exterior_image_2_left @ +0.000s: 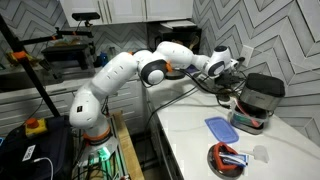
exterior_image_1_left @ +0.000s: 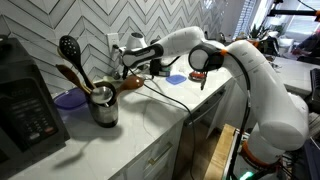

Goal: Put the silver ladle in the utensil holder

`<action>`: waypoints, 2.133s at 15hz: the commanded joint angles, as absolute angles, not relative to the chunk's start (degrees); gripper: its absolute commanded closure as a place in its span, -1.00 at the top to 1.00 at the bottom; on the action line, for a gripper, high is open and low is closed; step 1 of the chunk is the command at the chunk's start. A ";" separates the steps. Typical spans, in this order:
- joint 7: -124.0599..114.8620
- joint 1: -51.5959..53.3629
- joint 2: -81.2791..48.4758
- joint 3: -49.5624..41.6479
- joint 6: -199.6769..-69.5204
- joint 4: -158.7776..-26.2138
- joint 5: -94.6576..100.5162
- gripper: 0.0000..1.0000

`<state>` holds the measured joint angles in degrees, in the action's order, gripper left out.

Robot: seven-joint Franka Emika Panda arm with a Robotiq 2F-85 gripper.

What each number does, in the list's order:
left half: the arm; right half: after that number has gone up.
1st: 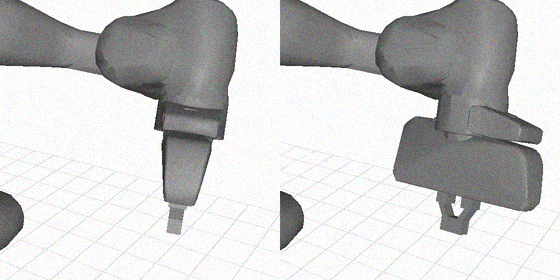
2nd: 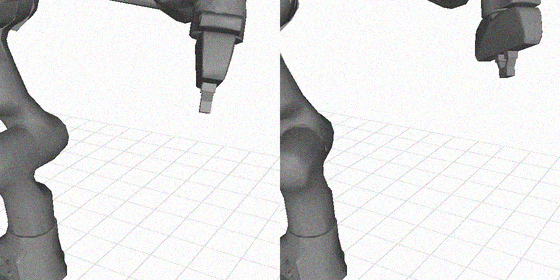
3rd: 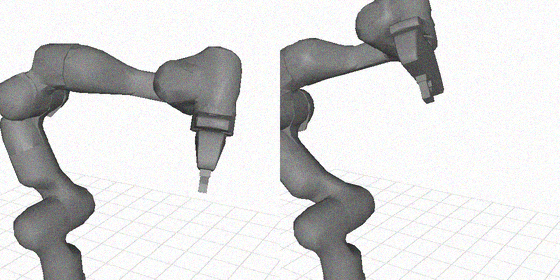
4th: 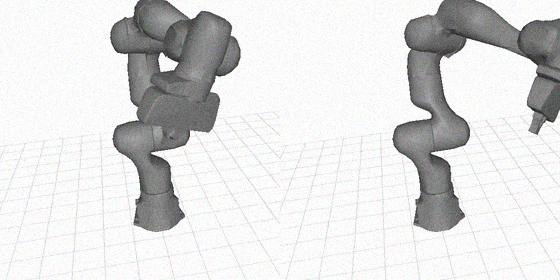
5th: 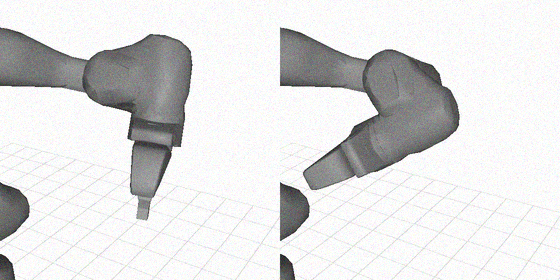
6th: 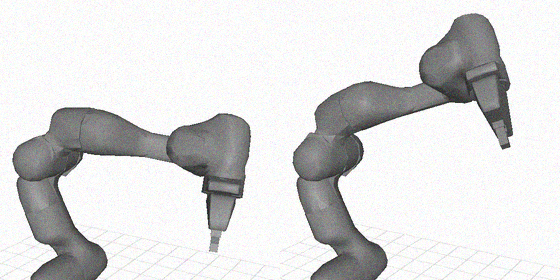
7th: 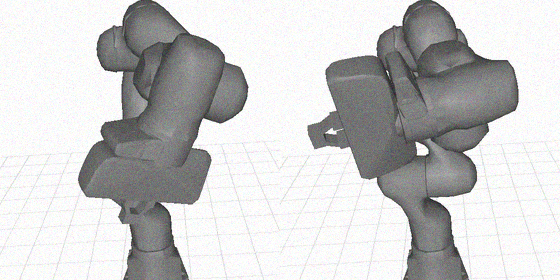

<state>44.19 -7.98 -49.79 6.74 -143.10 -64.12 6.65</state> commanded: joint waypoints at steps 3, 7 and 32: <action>45.31 -7.30 -52.44 6.60 -129.73 -58.67 5.00 -1.00; 48.44 -8.07 -49.90 6.99 -127.29 -59.05 4.68 -0.37; 51.13 -8.38 -56.09 6.20 -129.50 -53.25 3.40 0.17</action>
<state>51.86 -8.22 -53.49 6.46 -136.84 -56.21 5.22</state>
